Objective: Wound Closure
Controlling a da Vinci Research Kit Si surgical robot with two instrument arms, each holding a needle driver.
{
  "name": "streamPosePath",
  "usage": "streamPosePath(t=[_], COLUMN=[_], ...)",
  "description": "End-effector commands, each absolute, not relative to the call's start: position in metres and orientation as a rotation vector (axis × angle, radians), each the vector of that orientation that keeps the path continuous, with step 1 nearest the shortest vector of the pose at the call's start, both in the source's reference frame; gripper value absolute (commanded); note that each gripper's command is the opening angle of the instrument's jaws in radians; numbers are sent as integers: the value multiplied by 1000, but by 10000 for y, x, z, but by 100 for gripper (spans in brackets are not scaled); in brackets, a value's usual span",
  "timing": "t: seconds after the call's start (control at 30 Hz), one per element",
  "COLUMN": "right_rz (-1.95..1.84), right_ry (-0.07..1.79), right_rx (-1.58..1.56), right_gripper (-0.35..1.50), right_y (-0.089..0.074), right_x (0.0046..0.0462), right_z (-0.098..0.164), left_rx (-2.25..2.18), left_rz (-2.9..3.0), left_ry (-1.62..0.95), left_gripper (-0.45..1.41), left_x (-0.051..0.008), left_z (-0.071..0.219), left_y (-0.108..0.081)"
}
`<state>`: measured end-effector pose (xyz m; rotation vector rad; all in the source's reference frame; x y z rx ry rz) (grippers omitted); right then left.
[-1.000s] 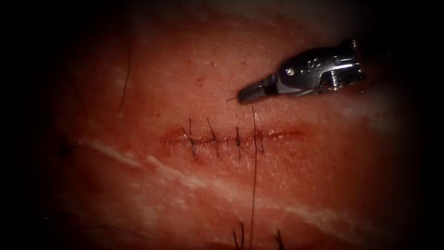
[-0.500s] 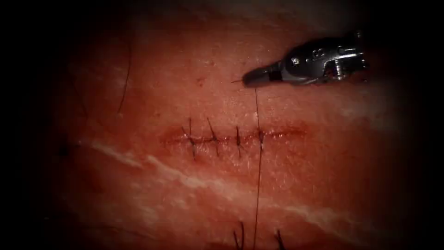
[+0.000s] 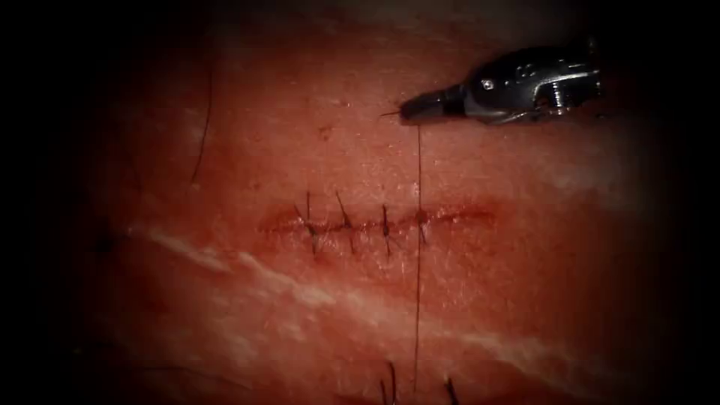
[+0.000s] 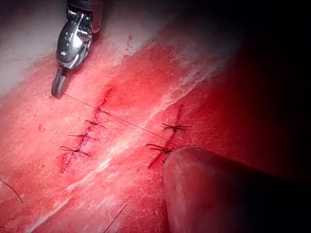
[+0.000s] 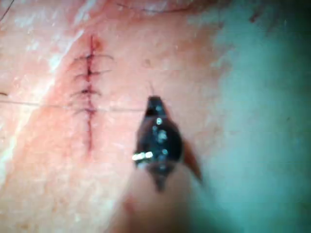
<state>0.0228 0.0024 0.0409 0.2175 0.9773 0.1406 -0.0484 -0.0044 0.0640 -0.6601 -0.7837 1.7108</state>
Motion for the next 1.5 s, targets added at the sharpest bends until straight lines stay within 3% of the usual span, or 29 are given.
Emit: streamPosePath(t=[0.03, 0.67, 0.7, 0.77, 0.93, 1.27, 1.5], right_rz=[139, 144, 156, 174, 181, 97, -42], right_ry=[977, 1025, 1048, 1083, 1135, 1130, 1077], right_rx=[221, 197, 185, 167, 157, 152, 213], right_gripper=[-35, -35, -30, 10, 73, 113, 93], right_y=[15, -1, -4, -8, -25, -75, -104], right_x=[231, 224, 220, 212, 183, 167, 172], right_z=[415, 407, 403, 395, 368, 309, 275], left_rx=[-661, -688, -698, -720, -755, -784, -791], left_rz=[1717, 1791, 1794, 1806, 1826, 1864, 1877], left_ry=[-788, -764, -758, -735, -678, -626, -607], left_gripper=[-45, -45, -45, -45, -45, -45, -45], left_x=[-492, -483, -480, -473, -451, -425, -427], left_z=[644, 616, 611, 599, 580, 581, 579], left_y=[-52, -17, -9, 13, 63, 120, 133])
